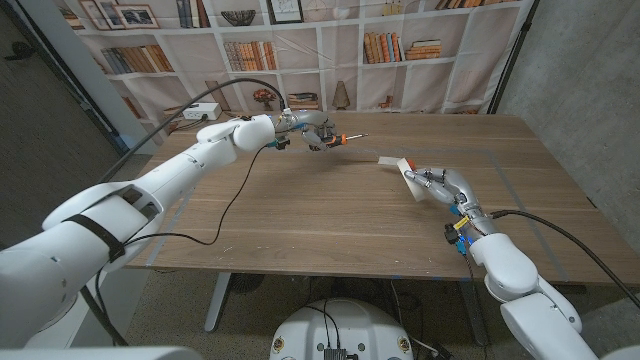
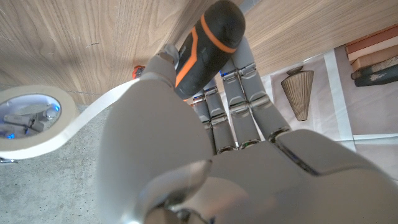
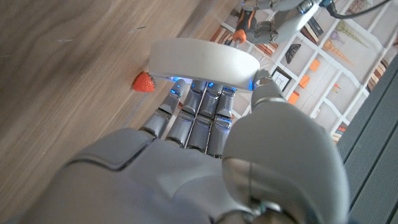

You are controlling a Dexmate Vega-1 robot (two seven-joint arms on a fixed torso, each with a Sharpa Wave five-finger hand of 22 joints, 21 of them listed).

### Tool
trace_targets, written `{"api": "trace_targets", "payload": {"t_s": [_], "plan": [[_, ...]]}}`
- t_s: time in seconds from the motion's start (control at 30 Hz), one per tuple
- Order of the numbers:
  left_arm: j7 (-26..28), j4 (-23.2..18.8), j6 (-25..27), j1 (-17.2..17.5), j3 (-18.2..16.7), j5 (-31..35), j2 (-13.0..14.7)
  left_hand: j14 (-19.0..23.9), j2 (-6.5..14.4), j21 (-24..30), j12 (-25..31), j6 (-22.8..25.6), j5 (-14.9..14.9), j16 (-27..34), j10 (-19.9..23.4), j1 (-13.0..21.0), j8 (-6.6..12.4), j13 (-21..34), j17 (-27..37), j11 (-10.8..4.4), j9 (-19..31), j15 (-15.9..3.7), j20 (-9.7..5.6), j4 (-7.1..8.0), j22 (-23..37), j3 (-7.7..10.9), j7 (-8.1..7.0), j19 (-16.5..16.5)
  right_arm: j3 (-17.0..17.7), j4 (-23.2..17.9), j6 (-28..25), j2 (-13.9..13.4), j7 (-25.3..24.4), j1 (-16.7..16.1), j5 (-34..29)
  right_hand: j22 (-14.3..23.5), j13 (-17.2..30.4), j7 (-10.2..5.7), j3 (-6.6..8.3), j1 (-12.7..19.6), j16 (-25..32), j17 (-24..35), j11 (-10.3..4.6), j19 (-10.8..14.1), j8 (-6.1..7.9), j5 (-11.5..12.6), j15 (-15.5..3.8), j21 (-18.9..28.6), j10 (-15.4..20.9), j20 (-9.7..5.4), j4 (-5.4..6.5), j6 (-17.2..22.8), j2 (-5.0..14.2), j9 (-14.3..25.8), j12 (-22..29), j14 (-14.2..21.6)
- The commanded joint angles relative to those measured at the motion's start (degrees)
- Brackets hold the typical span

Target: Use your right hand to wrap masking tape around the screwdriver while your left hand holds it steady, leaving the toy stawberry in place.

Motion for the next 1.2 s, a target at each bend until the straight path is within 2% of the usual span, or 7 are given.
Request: {"api": "trace_targets", "payload": {"t_s": [0.03, 0.3, 0.57, 0.87, 0.9, 1.2], "plan": [[-0.02, 1.80, -0.40, 0.25, 0.11, -0.92, -0.72, 15.68, 3.37, 0.52, -0.17, 6.55, 0.61, -0.04, 5.29, 2.50, 1.01, 20.23, 27.99, -2.65, 2.28, -15.30, -3.67, 1.57, -0.03, 1.62, 0.05, -0.42, 2.31, 0.38, 7.95, -3.51, -0.26, 1.12, 19.54, 0.24, 0.39, 0.38, 8.63, 6.71, 0.57, 0.28, -0.80, 0.04, 14.66, 0.40, -5.46, 0.57, 1.61, 0.70, 6.33, 0.15, 5.74, 7.20, 0.40, 0.39], [-1.71, 3.30, -0.49, 0.23, 0.10, -2.78, -1.29, 15.77, 3.35, 0.86, -0.45, 6.57, 0.67, -0.22, 5.67, 2.53, 0.95, 20.14, 28.04, -2.46, 2.31, -15.28, -3.64, 1.56, -0.35, 1.58, 0.00, -0.58, 1.94, 1.58, 11.86, -4.45, 0.18, 3.21, 23.84, 0.45, 0.45, 0.43, 8.65, 6.86, 0.94, 0.09, -0.79, 0.16, 14.84, 0.35, -5.60, 1.23, 1.73, 0.90, 6.22, 0.27, 5.73, 6.72, 0.49, 0.53], [-7.10, 7.11, -1.69, -0.57, -0.21, -8.43, -3.41, 15.86, 3.22, 1.32, -0.72, 6.80, 0.77, -0.26, 5.77, 2.55, 0.90, 20.35, 28.38, -2.48, 2.25, -15.27, -3.62, 1.52, -0.72, 1.49, -0.02, -0.63, 2.05, 0.29, 14.37, -7.14, 1.61, 4.18, 25.60, 0.64, 0.22, 0.33, 8.61, 6.92, 1.32, 0.09, -0.93, 0.04, 14.99, 0.29, -5.77, 1.84, 1.70, 0.77, 6.17, 0.14, 5.71, 6.30, 0.35, 0.38], [-11.23, 16.29, -6.26, -3.40, 0.49, -13.37, -8.49, 15.74, 3.08, 1.77, -1.02, 6.98, 0.91, -0.35, 5.91, 2.59, 0.91, 20.55, 28.81, -2.30, 2.33, -15.27, -3.38, 1.48, -1.14, 1.41, -0.06, -0.78, -0.06, -1.69, 14.32, -9.49, 0.94, 5.09, 23.18, 0.84, 0.19, 0.10, 8.55, 6.93, 1.72, -0.13, -1.00, -0.03, 15.26, 0.18, -5.79, 2.67, 1.72, 0.74, 6.17, -0.02, 5.69, 5.87, 0.39, 0.39], [-12.37, 18.40, -6.97, -4.05, 0.51, -14.60, -9.70, 15.72, 3.07, 1.82, -1.05, 6.96, 0.93, -0.36, 5.94, 2.60, 0.92, 20.59, 28.87, -2.29, 2.38, -15.27, -3.40, 1.48, -1.19, 1.40, -0.03, -0.83, -0.30, -2.18, 14.07, -9.57, 0.42, 5.13, 22.71, 0.86, 0.40, 0.10, 8.54, 6.92, 1.69, -0.23, -1.07, -0.06, 15.26, 0.17, -5.74, 2.74, 1.66, 0.74, 6.18, -0.10, 5.68, 5.84, 0.50, 0.31], [-16.26, 27.39, -10.61, -7.42, 1.87, -17.08, -14.80, 15.87, 3.12, 2.29, -1.30, 6.89, 1.04, -0.38, 5.98, 2.72, 0.81, 20.84, 29.18, -2.33, 2.43, -15.26, -3.44, 1.44, -1.50, 1.39, 0.16, -0.96, -2.68, -1.06, 14.56, -10.34, 0.24, 7.33, 21.99, 0.99, 0.42, 0.03, 8.52, 6.96, 2.05, -0.25, -1.23, -0.23, 15.54, 0.08, -5.95, 3.36, 1.65, 0.62, 6.16, -0.17, 5.71, 5.56, 0.56, 0.23]]}}
